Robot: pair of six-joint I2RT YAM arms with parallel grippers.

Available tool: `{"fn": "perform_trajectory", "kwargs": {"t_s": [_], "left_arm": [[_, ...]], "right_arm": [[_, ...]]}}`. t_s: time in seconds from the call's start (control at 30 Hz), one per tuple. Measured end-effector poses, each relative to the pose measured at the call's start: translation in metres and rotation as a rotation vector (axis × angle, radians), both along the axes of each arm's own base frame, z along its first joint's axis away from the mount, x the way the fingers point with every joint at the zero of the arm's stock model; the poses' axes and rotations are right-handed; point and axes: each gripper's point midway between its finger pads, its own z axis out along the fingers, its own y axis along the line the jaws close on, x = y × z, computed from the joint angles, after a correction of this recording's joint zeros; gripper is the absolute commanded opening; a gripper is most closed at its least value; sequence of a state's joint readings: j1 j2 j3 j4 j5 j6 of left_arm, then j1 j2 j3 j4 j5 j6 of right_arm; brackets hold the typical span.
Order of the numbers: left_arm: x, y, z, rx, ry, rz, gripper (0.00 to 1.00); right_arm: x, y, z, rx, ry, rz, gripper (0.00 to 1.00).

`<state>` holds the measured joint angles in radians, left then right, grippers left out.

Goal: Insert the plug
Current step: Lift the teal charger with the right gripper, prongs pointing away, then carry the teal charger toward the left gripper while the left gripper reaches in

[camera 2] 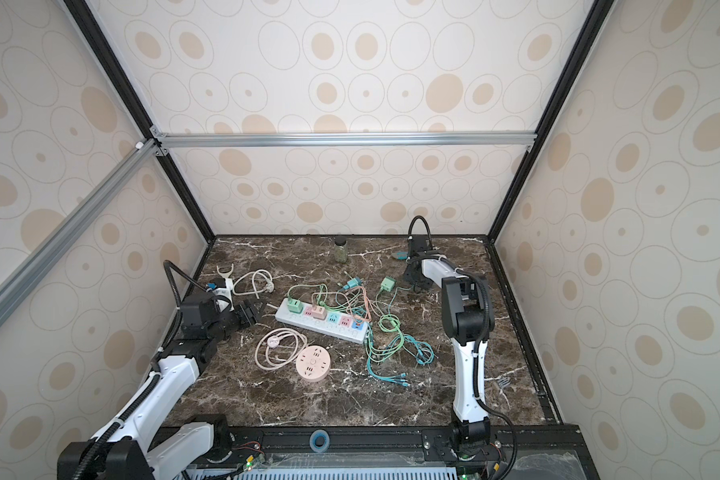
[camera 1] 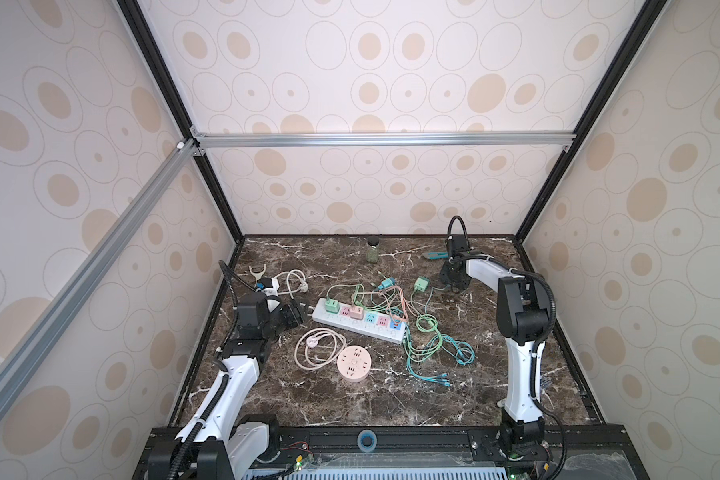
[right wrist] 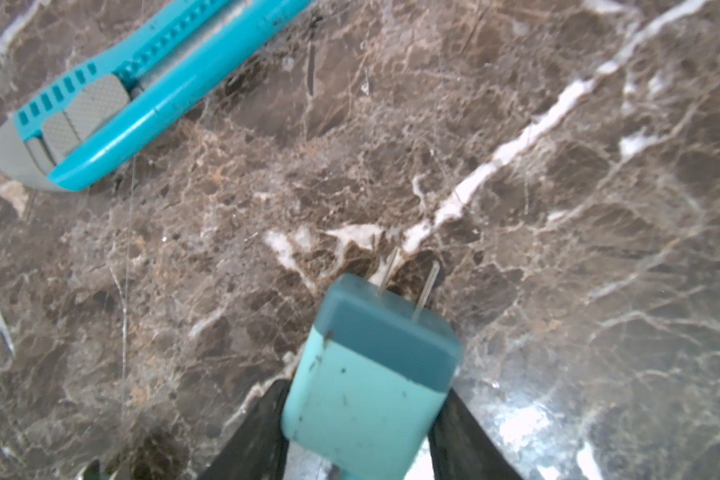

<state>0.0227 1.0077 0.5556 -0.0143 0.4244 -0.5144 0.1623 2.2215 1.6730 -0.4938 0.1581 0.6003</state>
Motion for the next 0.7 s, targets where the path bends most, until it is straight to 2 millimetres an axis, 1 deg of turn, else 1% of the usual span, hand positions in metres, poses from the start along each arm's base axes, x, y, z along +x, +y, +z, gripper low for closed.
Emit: {"fn": "perform_trajectory", "kwargs": {"t_s": [0.23, 0.37, 0.43, 0.6, 0.7], "left_arm": [[0.0, 0.0, 0.0, -0.001, 0.0, -0.001, 0.66], [0.0, -0.001, 0.001, -0.005, -0.002, -0.008, 0.66], [-0.001, -0.004, 0.001, -0.012, -0.003, -0.019, 0.67], [-0.003, -0.016, 0.007, -0.05, -0.02, -0.085, 0.67], [-0.007, -0.026, 0.011, -0.079, -0.026, -0.145, 0.68]], "right_arm": [[0.004, 0.001, 0.0, -0.022, -0.014, 0.058, 0.38], [0.002, 0.002, 0.001, -0.049, -0.032, 0.136, 0.36], [-0.004, 0.005, 0.002, -0.053, -0.041, 0.188, 0.35], [-0.036, 0.017, 0.007, -0.007, -0.054, 0.321, 0.34], [-0.039, 0.027, 0.025, 0.02, -0.099, 0.384, 0.34]]}}
